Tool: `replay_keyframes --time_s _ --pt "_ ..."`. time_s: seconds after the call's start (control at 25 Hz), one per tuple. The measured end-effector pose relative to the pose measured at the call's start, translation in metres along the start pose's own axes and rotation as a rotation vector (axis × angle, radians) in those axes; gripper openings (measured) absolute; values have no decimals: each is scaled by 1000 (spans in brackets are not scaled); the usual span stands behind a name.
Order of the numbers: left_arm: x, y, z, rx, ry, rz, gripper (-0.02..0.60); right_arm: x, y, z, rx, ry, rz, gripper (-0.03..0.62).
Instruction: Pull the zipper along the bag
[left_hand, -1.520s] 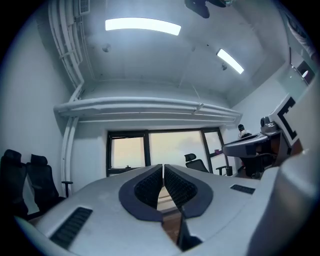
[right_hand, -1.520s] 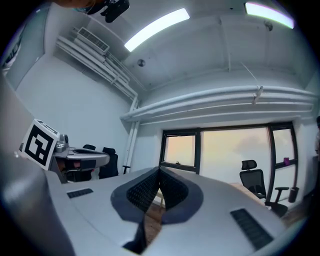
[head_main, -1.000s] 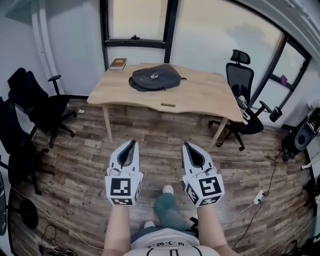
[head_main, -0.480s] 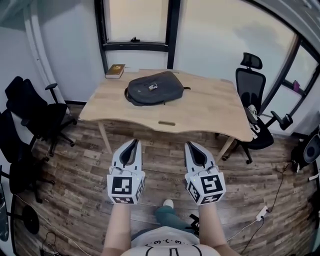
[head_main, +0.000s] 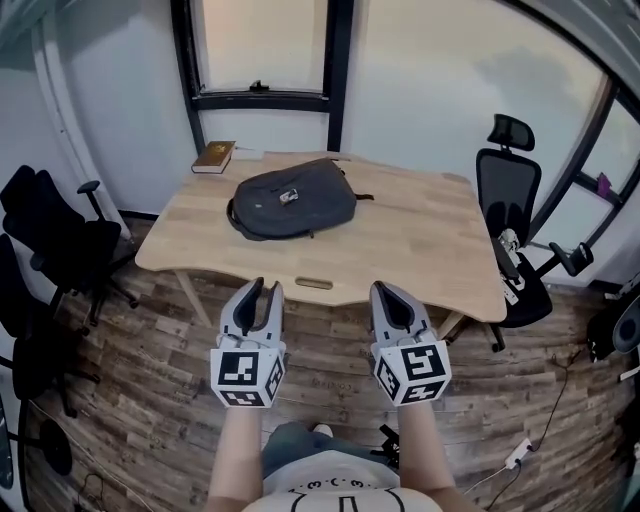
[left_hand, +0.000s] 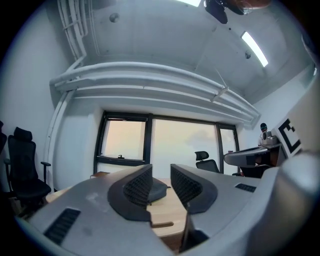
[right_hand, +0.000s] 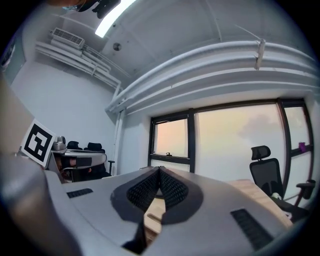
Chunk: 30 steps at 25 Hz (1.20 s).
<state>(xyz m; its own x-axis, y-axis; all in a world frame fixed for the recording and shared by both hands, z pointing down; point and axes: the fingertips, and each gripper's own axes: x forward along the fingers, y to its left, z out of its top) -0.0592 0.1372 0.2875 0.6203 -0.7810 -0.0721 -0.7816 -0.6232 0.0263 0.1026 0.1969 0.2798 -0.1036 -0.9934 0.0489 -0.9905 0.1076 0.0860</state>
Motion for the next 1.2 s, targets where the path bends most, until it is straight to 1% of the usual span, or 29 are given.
replay_keyframes --time_s 0.04,0.08,0.12,0.32,0.48,0.64,0.84,0.96,1.12,1.2 --pt "8 -2 -5 -7 18 -10 124 5 -5 -3 3 7 2 40" --pt "17 -3 -9 -13 34 -18 150 10 -10 -5 5 12 4 40" --pt "25 -3 -12 -13 45 -21 155 15 -15 -7 8 17 4 41" --pt "68 -2 -31 -3 88 -34 155 42 -40 -24 24 54 -11 41" --pt "111 -3 -59 -25 135 -54 155 66 -68 -43 40 91 -37 41" --pt "160 -4 -91 -54 193 -56 155 100 -96 -60 37 140 -32 41" --pt "221 6 -136 -97 283 -54 155 156 -135 -83 49 204 -41 41" --pt "250 17 -162 -132 337 -34 155 197 -153 -97 50 252 -16 41" --pt "281 27 -200 -141 425 -25 155 252 -171 -114 66 313 4 41" --pt "293 32 -219 -158 468 -13 155 274 -176 -122 55 346 18 41"
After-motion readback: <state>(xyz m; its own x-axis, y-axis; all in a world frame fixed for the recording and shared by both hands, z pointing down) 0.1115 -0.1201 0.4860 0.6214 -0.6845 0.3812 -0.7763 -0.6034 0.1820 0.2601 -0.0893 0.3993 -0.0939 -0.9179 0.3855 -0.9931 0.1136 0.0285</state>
